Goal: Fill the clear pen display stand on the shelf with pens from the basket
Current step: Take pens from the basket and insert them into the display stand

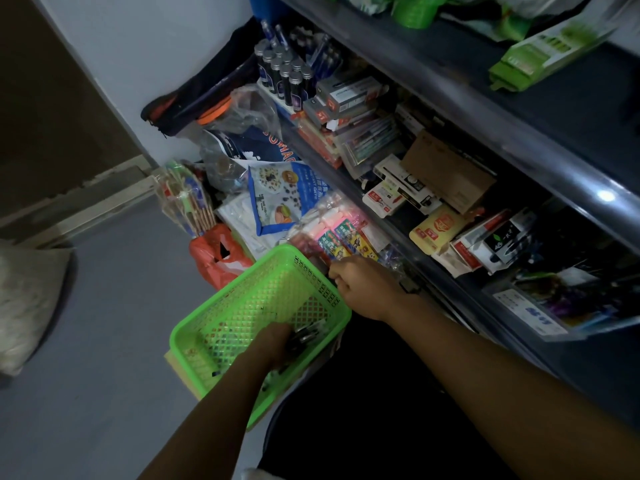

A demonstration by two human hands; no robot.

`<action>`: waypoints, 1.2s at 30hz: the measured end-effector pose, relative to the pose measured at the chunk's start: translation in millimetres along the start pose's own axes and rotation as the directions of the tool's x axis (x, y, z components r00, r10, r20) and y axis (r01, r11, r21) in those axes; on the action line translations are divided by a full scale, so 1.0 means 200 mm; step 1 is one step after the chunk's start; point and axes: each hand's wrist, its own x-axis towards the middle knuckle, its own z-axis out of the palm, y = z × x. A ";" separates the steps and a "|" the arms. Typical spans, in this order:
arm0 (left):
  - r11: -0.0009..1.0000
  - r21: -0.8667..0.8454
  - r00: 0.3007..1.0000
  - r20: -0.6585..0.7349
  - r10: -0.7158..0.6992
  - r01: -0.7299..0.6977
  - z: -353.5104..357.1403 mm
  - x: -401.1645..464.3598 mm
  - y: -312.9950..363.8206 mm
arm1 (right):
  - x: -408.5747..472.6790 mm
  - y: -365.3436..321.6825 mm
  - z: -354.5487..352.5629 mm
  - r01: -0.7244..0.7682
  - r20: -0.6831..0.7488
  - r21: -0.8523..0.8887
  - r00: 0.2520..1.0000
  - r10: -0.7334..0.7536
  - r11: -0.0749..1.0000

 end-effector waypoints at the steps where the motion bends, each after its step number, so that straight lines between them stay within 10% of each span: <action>1: 1.000 0.001 1.000 0.002 -0.006 0.006 0.00 0.00 0.00 | 0.00 0.00 0.00 0.001 0.003 -0.002 1.000 -0.001 1.000; 20: 0.998 -0.025 0.998 -0.023 0.054 -0.055 -0.14 0.04 -0.01 | 0.01 0.02 -0.07 -0.021 -0.011 0.024 1.000 0.022 0.999; 36: 0.712 -0.444 0.838 -0.331 0.434 -0.544 -0.96 -0.09 0.66 | -0.26 0.28 -0.87 -0.123 -0.282 -0.157 0.956 0.075 0.980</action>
